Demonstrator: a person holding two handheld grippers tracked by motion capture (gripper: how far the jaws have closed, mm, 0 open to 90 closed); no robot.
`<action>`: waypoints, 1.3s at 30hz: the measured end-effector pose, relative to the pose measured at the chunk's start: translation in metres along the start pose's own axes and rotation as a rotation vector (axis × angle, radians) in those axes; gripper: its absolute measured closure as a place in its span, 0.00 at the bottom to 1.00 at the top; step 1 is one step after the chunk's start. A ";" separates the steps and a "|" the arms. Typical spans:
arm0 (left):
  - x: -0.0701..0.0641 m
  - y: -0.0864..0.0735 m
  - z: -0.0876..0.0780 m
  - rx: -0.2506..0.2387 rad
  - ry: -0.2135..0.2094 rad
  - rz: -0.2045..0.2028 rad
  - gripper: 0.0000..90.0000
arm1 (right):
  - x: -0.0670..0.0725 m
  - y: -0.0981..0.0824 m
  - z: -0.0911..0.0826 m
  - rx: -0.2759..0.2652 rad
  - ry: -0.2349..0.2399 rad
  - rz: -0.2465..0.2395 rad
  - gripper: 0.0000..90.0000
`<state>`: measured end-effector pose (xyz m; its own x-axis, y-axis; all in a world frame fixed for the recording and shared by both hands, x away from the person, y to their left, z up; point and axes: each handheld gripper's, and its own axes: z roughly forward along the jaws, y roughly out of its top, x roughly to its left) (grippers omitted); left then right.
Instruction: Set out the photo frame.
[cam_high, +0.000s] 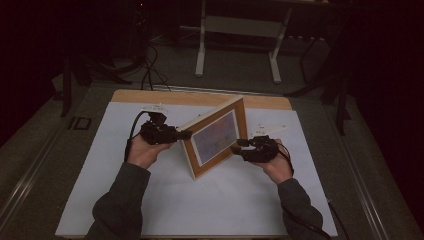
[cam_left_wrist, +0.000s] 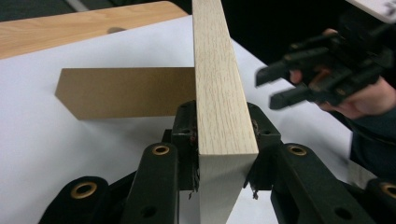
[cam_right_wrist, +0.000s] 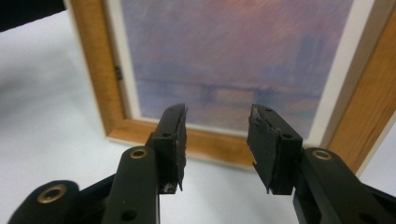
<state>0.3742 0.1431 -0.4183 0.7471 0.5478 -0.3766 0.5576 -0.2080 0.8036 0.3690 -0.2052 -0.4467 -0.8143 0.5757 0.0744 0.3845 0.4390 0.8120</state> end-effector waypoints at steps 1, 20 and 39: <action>0.000 0.000 0.000 0.002 -0.008 0.009 0.79 | -0.002 0.000 -0.001 -0.003 -0.006 0.006 0.63; 0.012 0.006 0.005 0.036 -0.102 0.055 0.79 | -0.052 0.016 -0.014 -0.017 -0.177 0.094 0.62; 0.019 0.016 0.009 0.088 -0.150 0.117 0.79 | -0.078 0.041 -0.005 -0.009 -0.138 0.078 0.51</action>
<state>0.4003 0.1430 -0.4169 0.8505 0.3900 -0.3528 0.4885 -0.3371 0.8048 0.4459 -0.2355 -0.4160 -0.7143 0.6975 0.0573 0.4399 0.3837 0.8119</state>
